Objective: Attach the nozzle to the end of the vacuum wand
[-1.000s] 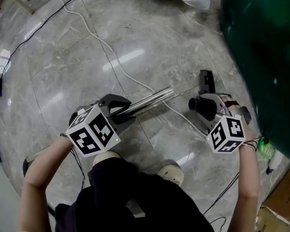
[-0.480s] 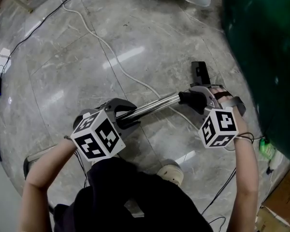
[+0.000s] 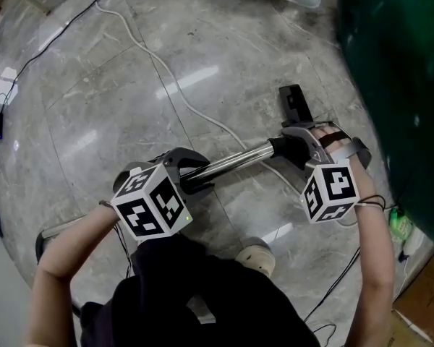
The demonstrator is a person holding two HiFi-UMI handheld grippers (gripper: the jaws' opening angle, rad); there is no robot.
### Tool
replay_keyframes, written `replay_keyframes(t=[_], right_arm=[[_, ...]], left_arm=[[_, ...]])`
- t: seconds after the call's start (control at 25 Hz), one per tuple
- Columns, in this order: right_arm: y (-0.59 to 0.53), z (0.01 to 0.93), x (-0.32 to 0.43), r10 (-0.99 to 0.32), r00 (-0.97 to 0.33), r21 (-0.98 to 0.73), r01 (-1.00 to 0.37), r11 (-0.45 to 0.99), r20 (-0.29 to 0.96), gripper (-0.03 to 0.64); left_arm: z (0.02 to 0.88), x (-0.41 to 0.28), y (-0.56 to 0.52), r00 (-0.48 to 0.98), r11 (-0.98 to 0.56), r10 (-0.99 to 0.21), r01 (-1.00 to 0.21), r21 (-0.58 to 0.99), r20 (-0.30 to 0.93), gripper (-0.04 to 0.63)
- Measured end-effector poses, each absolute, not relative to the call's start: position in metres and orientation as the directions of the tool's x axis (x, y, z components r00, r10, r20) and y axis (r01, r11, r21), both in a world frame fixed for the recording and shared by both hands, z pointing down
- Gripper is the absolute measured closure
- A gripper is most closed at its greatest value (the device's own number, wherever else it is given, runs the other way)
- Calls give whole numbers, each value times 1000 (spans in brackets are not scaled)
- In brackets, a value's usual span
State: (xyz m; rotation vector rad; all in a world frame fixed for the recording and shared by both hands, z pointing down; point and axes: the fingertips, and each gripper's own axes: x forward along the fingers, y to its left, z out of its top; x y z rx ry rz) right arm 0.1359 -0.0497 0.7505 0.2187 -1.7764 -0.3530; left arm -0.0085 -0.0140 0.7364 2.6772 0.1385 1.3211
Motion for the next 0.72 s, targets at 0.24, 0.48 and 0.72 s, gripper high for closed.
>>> replay_keyframes(t=[0.24,0.48,0.72], right_arm=[[-45,758,141,-329,-162,356,190,915,931,414],[-42,762,146,-340,-87,350,305,886,936,414],[-43,762,144,-368,-42,360,338,870,929,414]], left_arm=[[745,-4,-4,576,-981,183,56,185,797,425],[750,0,2,562,-978,196,58,198,804,425],[754,0,1,569,-979,178,18,204,803,426]])
